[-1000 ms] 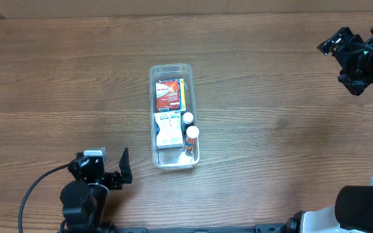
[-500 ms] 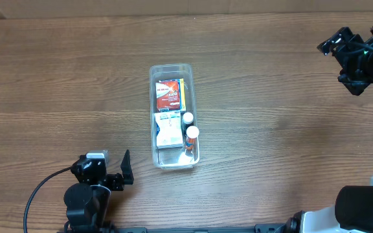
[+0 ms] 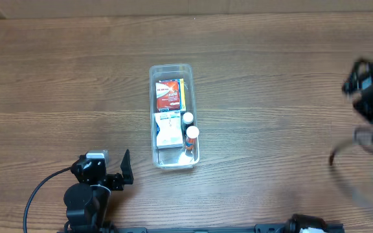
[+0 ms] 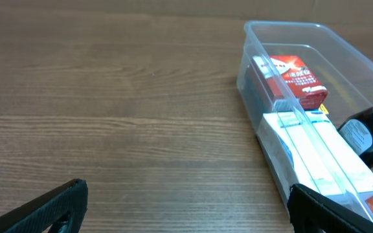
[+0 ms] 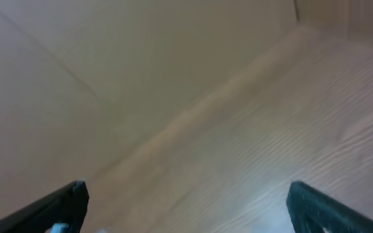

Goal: Pack container

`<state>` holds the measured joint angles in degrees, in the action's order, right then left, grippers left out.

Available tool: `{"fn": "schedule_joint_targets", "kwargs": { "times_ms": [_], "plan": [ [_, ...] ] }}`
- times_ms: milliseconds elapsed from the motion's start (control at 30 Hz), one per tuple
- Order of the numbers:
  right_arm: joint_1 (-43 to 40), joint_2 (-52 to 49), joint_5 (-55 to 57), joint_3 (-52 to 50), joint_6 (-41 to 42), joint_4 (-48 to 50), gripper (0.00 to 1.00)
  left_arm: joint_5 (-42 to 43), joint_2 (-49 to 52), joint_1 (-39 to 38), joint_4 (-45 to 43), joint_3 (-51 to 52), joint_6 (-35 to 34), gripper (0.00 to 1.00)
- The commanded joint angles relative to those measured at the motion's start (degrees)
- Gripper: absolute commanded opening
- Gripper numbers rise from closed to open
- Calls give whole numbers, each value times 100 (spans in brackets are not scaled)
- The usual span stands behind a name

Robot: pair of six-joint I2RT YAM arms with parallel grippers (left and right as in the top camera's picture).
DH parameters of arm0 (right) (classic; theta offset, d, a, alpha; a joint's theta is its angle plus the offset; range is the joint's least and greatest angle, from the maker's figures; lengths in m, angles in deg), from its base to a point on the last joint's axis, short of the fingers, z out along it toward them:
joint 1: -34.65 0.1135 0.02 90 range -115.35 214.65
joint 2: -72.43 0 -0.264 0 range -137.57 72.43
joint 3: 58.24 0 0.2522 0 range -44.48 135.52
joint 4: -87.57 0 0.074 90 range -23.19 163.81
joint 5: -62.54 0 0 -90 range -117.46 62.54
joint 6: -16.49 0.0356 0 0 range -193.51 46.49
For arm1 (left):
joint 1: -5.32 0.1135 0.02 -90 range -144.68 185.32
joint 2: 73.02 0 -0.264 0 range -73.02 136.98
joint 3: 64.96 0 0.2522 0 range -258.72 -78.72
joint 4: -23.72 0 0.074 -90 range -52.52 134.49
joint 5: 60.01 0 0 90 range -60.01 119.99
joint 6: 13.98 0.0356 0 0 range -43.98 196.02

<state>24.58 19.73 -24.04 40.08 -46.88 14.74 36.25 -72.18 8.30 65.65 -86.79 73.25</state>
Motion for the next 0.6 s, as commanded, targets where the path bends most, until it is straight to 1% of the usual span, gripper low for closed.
{"fn": "schedule_joint_targets", "kwargs": {
  "times_ms": [0, 67, 133, 167, 200, 233, 300, 400, 567],
  "plan": [
    [11, 809, -258, -1864, -990, 577, 100, 42, -59, -37, -9, 20, 66, 100],
    [11, 1357, -592, -2920, -1130, 1097, 100, 42, -59, -37, -9, 20, 66, 100],
    [11, 2100, -879, -4153, -1126, 1746, 100, 42, -59, -37, -9, 20, 66, 100],
    [11, 2411, -992, -4612, -1126, 2035, 100, 42, -59, -37, -9, 20, 66, 100],
    [20, 2922, -1174, -5259, -1126, 2428, 100, 42, -59, -37, -9, 20, 68, 100],
    [48, 3222, -1246, -5593, -1126, 2610, 100, 42, -59, -37, -9, 20, 66, 100],
    [186, 3832, -1255, -6218, -1123, 2859, 100, 42, -59, -37, -9, 20, 66, 100],
    [284, 4498, -1252, -6826, -1126, 2885, 100, 42, -59, -37, -9, 20, 66, 100],
    [284, 5180, -1250, -7355, -1128, 2887, 100, 42, -59, -37, -9, 20, 68, 100]
  ]
}}
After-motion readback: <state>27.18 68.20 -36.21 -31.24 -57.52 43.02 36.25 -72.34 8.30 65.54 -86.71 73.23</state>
